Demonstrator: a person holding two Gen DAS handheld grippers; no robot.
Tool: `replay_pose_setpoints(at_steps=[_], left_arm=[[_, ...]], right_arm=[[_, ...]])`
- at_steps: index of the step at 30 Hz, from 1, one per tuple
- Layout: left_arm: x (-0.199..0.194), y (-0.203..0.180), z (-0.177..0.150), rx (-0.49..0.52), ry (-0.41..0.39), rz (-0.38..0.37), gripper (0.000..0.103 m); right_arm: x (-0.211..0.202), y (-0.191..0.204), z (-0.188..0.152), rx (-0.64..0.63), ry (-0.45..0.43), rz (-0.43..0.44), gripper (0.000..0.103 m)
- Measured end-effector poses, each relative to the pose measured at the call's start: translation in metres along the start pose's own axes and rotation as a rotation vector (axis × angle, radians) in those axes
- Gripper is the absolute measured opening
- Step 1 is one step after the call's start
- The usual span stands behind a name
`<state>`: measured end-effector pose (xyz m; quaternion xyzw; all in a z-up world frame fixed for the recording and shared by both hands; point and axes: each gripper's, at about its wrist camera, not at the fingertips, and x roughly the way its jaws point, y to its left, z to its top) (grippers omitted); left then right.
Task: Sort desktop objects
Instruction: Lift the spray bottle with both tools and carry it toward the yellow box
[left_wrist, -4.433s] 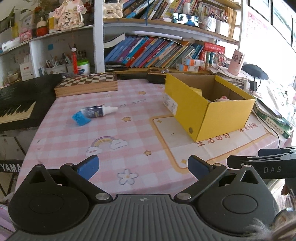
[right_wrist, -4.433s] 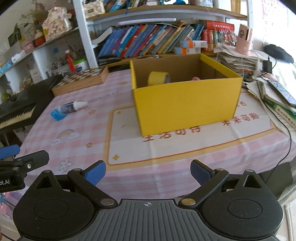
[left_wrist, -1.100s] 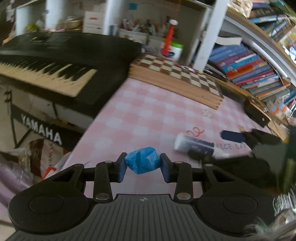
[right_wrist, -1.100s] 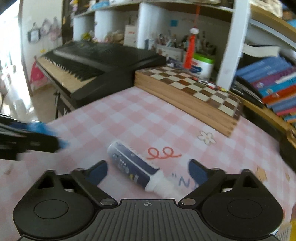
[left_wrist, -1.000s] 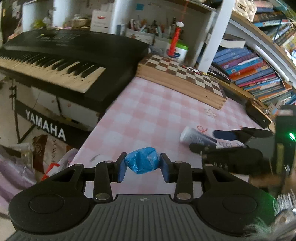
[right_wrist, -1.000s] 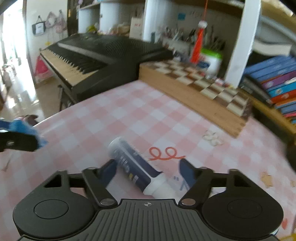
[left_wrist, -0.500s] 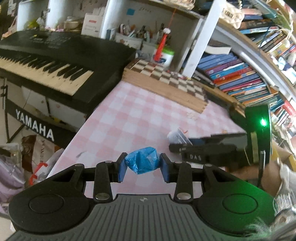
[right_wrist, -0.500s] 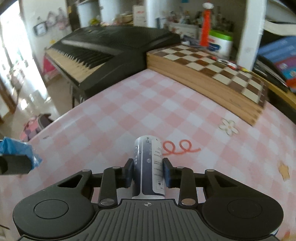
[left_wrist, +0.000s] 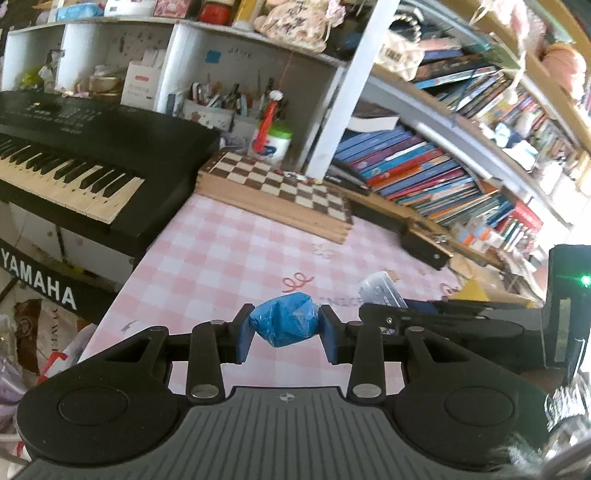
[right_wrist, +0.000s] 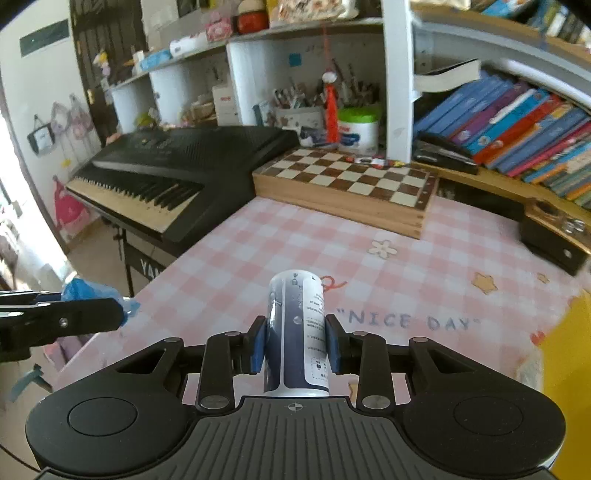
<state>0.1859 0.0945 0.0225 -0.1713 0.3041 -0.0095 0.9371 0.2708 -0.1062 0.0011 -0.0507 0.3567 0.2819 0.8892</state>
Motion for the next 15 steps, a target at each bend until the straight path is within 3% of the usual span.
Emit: replay_pose_setpoints(at_steps=[15], left_arm=[[-0.085,0.006,-0.054,0.005,0.002,-0.118,0.034]], right_arm=[[-0.092,0.052,-0.065,0.068,-0.005,-0.056,0.032]])
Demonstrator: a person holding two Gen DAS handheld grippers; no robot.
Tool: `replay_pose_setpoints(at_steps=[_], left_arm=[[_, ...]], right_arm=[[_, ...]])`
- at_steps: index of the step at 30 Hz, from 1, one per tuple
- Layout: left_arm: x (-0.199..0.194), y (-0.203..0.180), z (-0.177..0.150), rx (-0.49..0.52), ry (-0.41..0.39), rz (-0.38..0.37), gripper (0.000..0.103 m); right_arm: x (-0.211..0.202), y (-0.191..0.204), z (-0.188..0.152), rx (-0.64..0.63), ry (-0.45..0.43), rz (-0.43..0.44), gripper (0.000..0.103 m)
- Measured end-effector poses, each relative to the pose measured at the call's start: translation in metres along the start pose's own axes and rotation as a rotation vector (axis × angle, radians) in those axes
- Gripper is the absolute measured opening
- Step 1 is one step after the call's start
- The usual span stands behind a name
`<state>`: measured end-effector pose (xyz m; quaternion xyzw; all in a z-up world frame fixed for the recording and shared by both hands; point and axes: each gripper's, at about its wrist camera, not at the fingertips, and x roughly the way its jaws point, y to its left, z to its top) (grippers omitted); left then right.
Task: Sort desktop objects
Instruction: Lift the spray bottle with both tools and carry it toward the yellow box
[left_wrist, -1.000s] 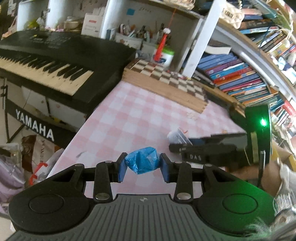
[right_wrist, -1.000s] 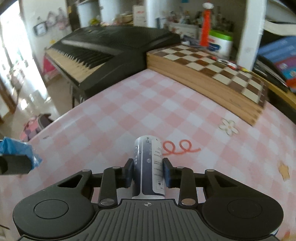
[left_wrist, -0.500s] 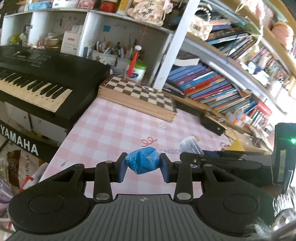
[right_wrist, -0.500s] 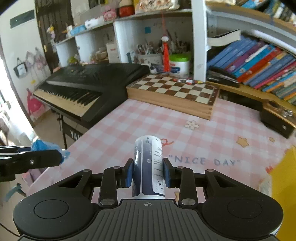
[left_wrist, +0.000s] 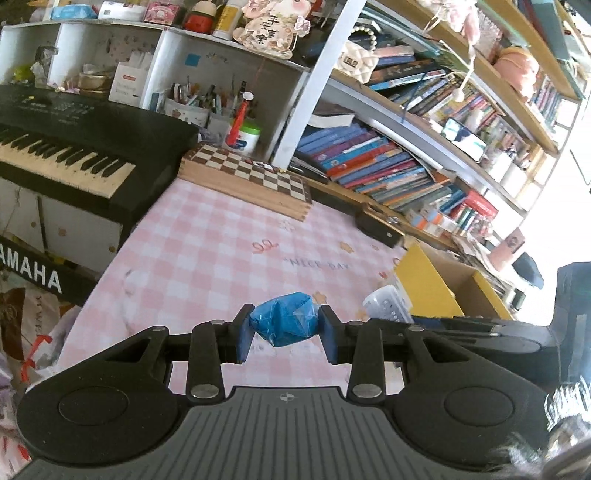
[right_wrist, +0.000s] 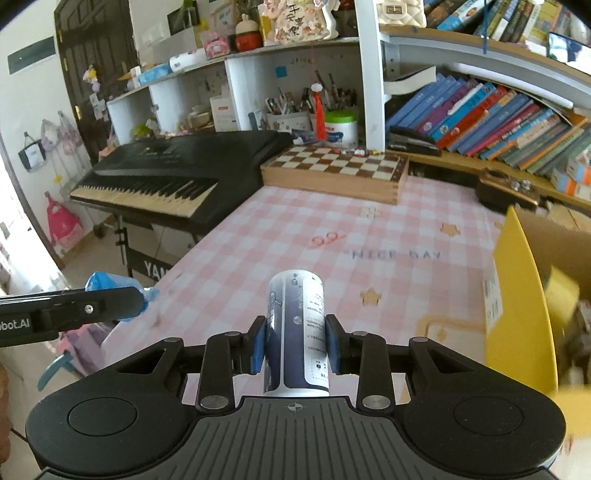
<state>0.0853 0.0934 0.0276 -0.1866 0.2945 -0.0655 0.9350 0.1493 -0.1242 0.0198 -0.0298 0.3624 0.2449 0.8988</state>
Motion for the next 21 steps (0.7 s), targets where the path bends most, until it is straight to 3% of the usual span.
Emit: replay_pose_setpoints(at_steps=[13,21], left_arm=[[-0.059,0.003,-0.049,0.026,0.026,-0.043,0.034],[-0.064,-0.006,-0.070,0.055,0.092,-0.108,0.034]], right_arm=[[-0.053,0.041,-0.066,0.043,0.013,-0.035,0.032],[-0.079,0.044,-0.096,0.091,0.031,-0.090,0.032]])
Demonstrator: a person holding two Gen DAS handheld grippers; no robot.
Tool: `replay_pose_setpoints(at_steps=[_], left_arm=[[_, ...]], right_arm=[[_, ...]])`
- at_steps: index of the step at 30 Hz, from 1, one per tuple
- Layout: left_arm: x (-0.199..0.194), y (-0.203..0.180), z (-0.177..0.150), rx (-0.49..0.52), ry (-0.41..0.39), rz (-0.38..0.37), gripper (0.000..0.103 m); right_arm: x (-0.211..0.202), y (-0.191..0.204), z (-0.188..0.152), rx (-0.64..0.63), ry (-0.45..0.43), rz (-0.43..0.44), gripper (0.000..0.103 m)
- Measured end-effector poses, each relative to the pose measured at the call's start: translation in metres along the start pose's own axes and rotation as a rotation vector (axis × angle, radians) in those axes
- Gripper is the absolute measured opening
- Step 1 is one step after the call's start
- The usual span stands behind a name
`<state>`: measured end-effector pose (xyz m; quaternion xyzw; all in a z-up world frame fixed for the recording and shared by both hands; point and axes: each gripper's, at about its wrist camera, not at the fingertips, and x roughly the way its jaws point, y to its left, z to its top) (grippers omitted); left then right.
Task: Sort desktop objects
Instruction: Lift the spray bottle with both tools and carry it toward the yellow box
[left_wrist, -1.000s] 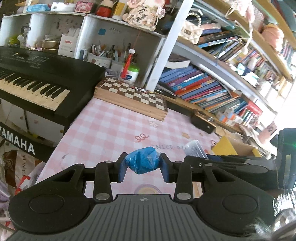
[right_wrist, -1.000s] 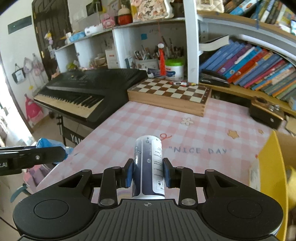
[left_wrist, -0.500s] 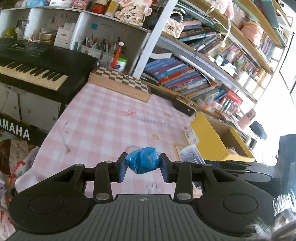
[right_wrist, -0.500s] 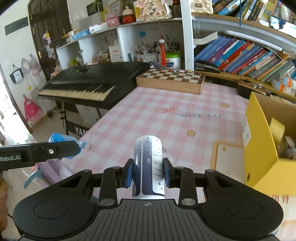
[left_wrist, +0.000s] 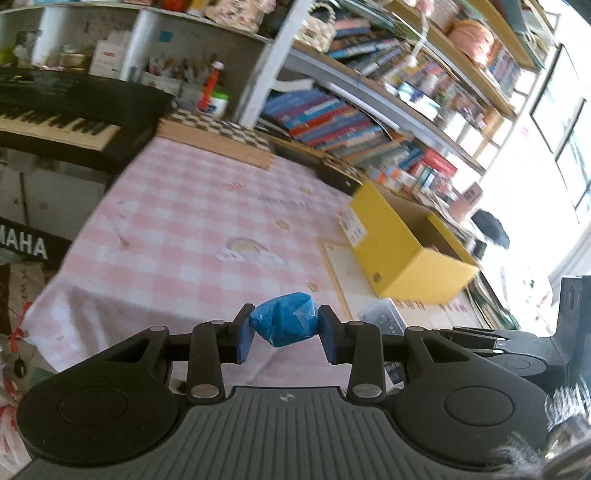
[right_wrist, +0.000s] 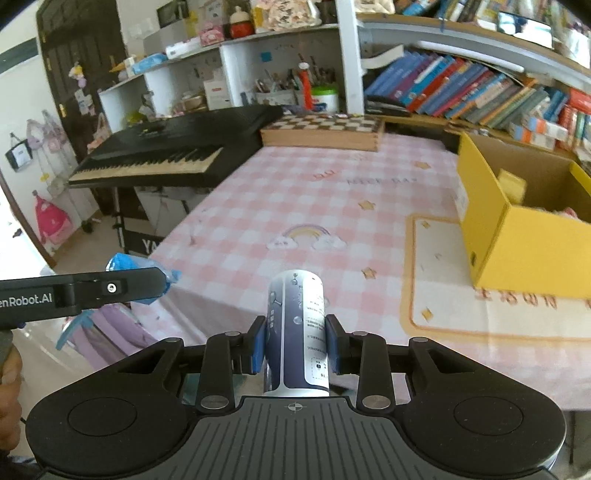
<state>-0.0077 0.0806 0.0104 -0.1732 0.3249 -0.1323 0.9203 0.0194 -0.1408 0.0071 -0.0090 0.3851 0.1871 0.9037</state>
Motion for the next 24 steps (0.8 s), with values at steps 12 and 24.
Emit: replay_pose_setpoints(at_steps=[12,24], left_arm=[[0.023,-0.045,-0.010,0.132,0.093,-0.140,0.034],[0.055,-0.098,-0.015,0.212,0.158,-0.210,0.034]], right_arm=[[-0.028,-0.030,-0.031,0.133,0.008,-0.106,0.032],[-0.050,-0.079,-0.048,0.233,0.001,-0.159,0.032]])
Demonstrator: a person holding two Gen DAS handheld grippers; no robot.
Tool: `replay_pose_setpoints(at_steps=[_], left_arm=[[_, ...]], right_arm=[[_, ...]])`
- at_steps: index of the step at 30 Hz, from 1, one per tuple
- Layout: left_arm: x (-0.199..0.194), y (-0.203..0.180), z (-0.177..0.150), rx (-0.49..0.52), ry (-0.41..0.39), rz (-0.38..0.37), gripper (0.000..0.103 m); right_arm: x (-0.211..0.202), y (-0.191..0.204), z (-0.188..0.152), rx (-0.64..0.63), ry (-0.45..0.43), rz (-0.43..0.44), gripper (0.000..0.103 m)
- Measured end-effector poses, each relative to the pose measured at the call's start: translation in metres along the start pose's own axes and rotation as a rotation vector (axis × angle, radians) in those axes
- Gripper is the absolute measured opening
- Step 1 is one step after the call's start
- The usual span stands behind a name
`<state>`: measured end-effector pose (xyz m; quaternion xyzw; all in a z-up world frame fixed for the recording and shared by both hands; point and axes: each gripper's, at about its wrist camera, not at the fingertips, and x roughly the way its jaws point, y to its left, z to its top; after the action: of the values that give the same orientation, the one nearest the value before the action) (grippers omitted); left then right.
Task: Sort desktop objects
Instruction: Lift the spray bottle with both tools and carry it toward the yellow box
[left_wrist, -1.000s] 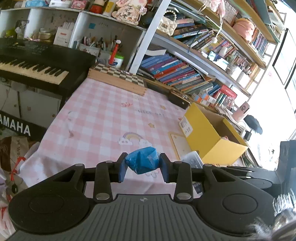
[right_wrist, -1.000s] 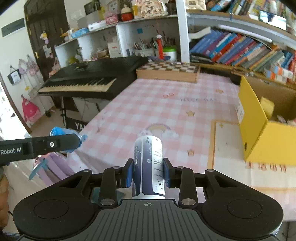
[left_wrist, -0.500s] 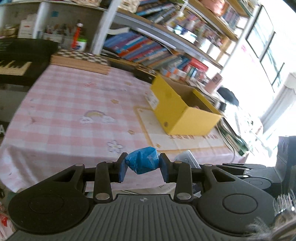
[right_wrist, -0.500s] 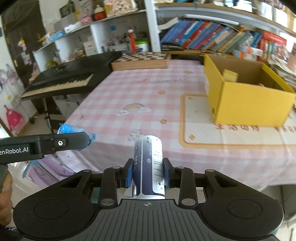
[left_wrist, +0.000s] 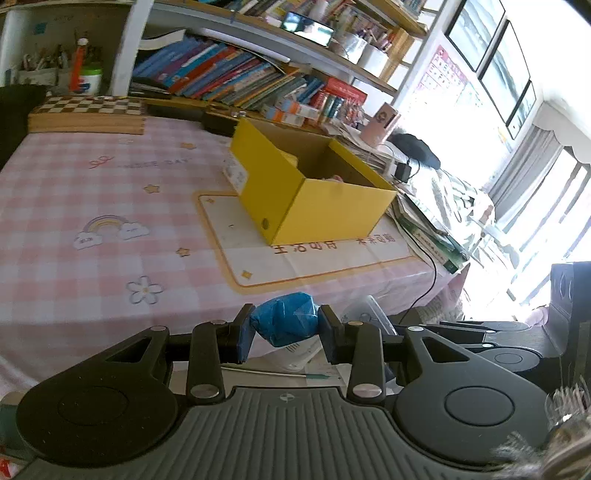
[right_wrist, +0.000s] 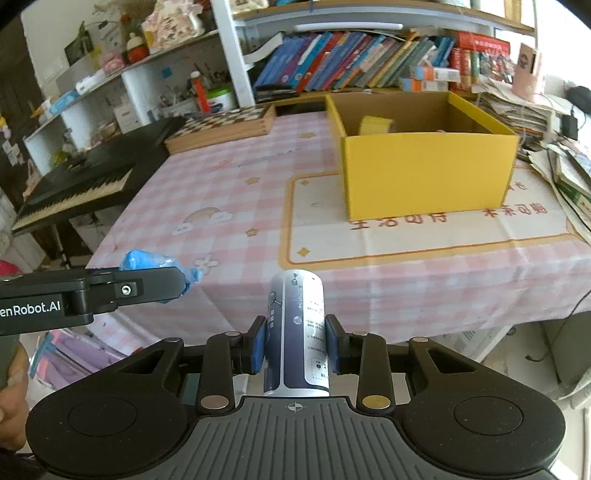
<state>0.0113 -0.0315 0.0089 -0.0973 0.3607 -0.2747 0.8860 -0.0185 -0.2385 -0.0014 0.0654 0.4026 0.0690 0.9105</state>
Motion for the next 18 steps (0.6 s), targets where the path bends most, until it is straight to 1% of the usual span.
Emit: replay_pose_setpoints(at_steps=[7,18], left_arm=[[0.023,-0.026,0.010,0.003,0.011,-0.002,0.034],[0.072,-0.075,0.027,0.025,0.030,-0.011,0.034]], right_arm=[[-0.003,-0.034,0.008,0.011,0.001,0.000,0.032],[-0.007,-0.102,0.022,0.042,0.002,-0.013,0.032]])
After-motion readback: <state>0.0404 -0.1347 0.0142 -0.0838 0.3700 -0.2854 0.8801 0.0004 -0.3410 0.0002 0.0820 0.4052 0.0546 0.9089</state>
